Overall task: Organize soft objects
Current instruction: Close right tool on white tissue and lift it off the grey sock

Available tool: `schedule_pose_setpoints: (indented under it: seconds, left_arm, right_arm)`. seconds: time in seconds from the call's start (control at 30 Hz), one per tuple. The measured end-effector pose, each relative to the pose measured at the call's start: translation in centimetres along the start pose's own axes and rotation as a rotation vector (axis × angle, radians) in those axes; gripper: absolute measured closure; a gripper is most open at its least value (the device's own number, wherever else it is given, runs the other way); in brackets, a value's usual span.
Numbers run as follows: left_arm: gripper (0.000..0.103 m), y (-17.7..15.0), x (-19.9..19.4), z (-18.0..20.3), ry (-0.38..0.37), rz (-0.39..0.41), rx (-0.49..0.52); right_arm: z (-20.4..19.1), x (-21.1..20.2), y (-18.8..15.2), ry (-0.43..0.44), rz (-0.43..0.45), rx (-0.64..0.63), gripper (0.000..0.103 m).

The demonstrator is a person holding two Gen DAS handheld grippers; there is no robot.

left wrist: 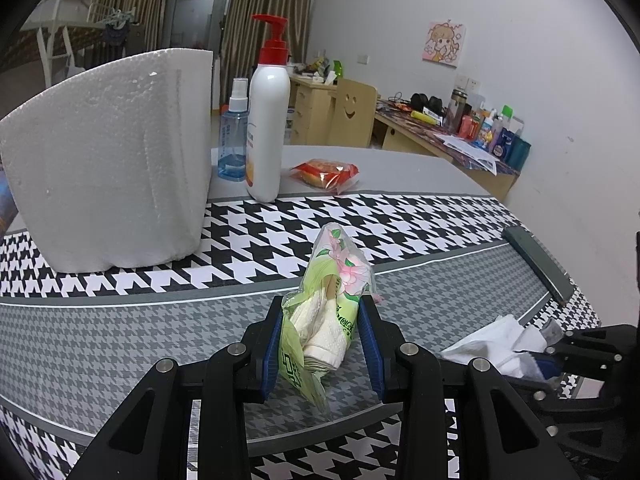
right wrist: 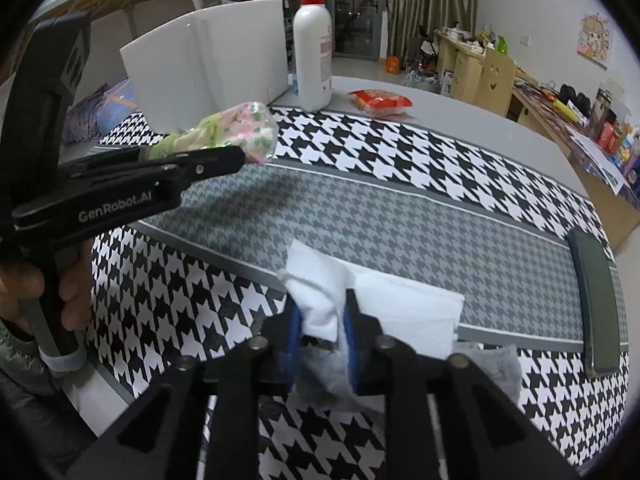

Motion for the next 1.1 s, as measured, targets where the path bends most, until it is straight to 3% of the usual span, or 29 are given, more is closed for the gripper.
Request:
schedule_pose_setpoints:
  seconds: [0.33,0.53,0.87,1.1]
  left_arm:
    - [0.066,0.1,0.1,0.1,0.009,0.007,0.004]
    - [0.066,0.1,0.2,0.1,0.01,0.009,0.006]
    - [0.066,0.0,0.3,0.3,0.006,0.011,0.015]
    - [0.066,-0.1,0.2,0.3,0.003,0.012,0.016]
  right_arm:
    - [0.6,-3.2,0.1,0.031,0.088,0.053,0.084]
    - [1.2,-2.4,0.3,0.053,0.072,0.09,0.083]
    - [2.0,-1.7,0.0,0.07,0.049,0.133,0.062]
    - [1.6,-1.6,-1.0,-0.018,0.026,0.076,0.061]
Point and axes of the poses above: each gripper's, at about its wrist camera, not at the fingertips, and x roughly the way its jaws point, z to its right, y to its top, the point moved 3 cm from there along x, roughly the way its jaws point, and after that the axes turned 12 degrees about y, right-handed, at the moved point
